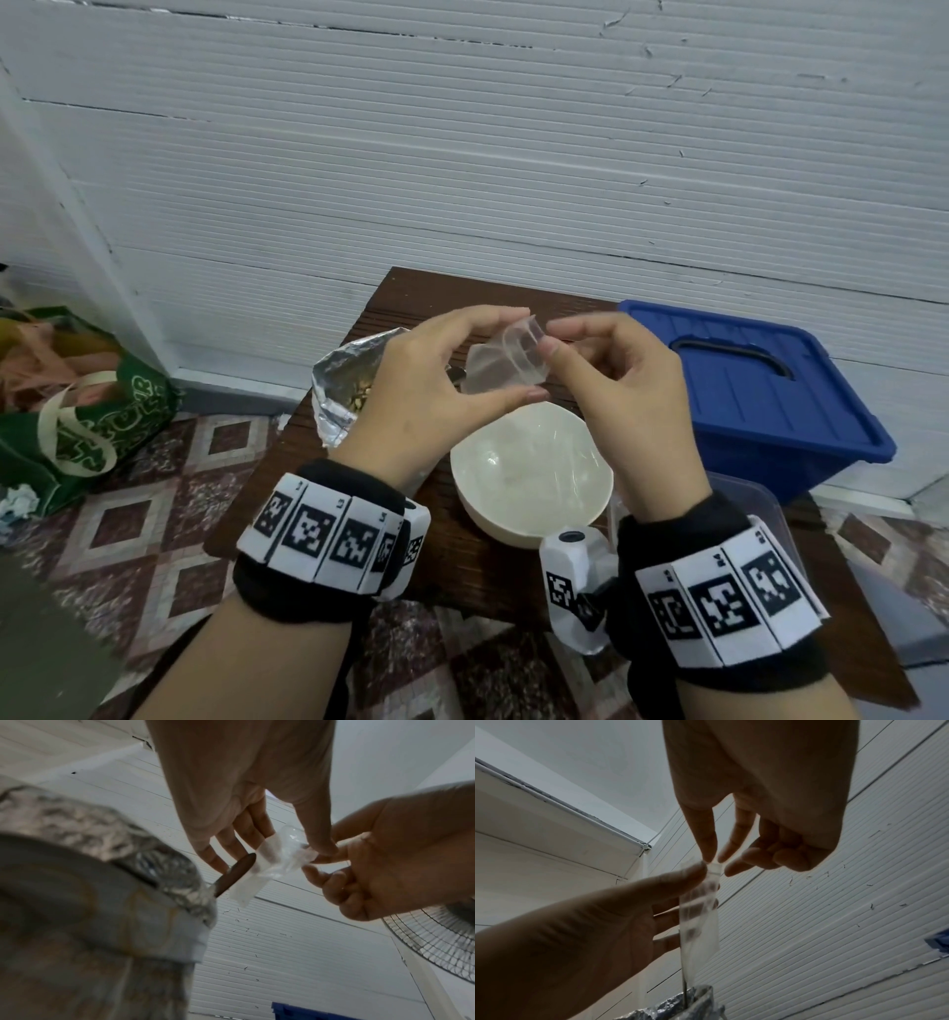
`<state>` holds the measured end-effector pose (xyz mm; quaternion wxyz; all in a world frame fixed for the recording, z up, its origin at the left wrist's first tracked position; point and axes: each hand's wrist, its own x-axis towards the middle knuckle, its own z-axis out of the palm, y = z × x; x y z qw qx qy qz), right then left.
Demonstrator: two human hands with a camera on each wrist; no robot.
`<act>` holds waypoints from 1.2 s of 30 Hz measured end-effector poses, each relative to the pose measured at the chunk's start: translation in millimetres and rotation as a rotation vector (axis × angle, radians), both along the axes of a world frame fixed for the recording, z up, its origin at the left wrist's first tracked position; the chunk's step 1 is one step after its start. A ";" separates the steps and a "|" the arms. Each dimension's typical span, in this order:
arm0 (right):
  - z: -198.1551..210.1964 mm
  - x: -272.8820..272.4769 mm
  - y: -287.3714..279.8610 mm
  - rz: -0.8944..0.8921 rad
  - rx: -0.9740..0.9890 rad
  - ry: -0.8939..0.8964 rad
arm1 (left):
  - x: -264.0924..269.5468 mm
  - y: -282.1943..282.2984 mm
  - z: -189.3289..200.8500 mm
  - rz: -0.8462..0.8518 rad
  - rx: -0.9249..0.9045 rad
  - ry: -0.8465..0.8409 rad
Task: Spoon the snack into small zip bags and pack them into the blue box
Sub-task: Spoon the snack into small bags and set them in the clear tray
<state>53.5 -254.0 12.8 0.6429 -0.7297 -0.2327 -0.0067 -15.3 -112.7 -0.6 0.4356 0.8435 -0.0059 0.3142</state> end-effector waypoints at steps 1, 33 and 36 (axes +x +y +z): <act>0.2 0.2 -0.7 0.016 0.010 -0.029 | -0.3 -0.4 0.5 0.002 -0.020 -0.011; -13.1 -0.7 11.6 0.144 -0.003 -0.001 | -20.8 29.8 24.8 0.346 -0.269 -0.412; -26.6 -0.6 27.3 0.144 -0.231 -0.031 | -28.2 57.6 22.0 0.469 -0.156 -0.250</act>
